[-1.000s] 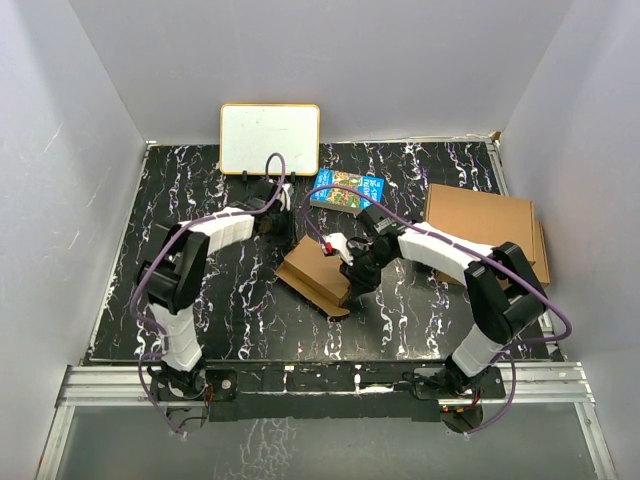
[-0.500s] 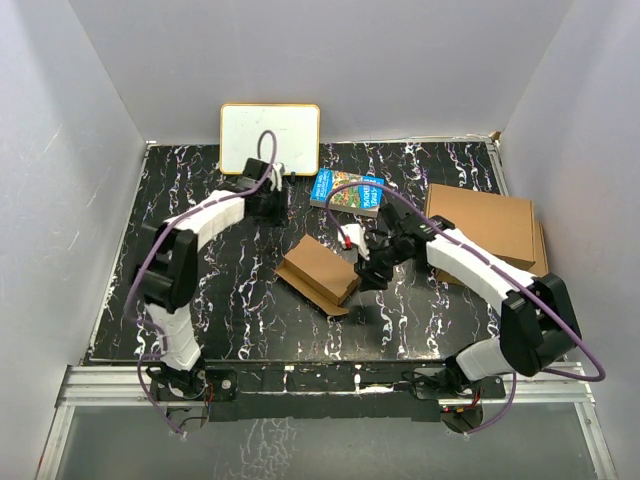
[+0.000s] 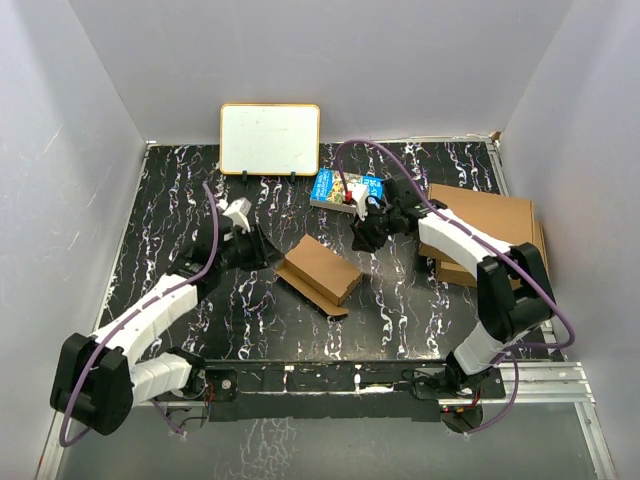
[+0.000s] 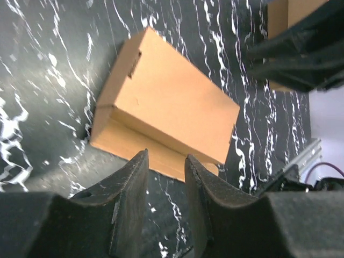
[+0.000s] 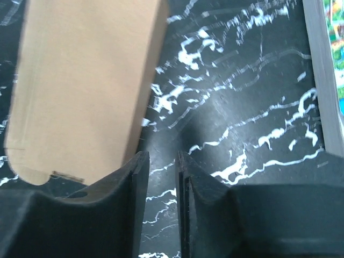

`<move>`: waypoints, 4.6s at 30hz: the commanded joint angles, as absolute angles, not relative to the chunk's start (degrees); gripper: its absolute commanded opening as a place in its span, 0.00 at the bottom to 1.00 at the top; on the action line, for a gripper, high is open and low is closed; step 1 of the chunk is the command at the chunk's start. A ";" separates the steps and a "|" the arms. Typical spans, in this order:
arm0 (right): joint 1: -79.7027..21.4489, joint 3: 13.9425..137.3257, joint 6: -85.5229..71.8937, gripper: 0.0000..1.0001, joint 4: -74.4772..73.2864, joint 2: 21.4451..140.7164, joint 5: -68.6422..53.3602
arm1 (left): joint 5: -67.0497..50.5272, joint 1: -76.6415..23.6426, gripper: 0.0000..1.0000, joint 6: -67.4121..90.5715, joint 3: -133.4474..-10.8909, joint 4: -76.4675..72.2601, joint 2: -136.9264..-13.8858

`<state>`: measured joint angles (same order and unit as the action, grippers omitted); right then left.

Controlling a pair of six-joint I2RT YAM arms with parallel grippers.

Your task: Fold the paper box

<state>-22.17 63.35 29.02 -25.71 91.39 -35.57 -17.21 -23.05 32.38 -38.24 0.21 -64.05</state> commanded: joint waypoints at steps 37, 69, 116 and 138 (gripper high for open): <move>-22.12 59.06 37.61 0.23 -32.49 91.88 -35.81 | -11.45 -34.72 0.37 33.54 -53.14 4.59 -88.66; -15.95 54.01 19.91 0.77 -15.74 89.36 -56.42 | -11.47 -60.36 0.57 -15.01 -12.60 -46.08 -61.14; -13.08 52.68 8.53 0.75 -9.59 96.20 -59.02 | -8.52 -61.17 0.37 -25.93 -23.28 -38.05 -81.34; -13.11 51.87 5.58 0.75 -7.52 97.34 -61.47 | -6.95 -61.17 0.16 -23.87 -23.80 -38.65 -83.76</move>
<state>-13.13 52.60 6.87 -11.42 96.95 -58.94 -7.27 -60.93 -24.62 -22.22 -38.44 -83.70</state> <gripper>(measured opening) 0.751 0.174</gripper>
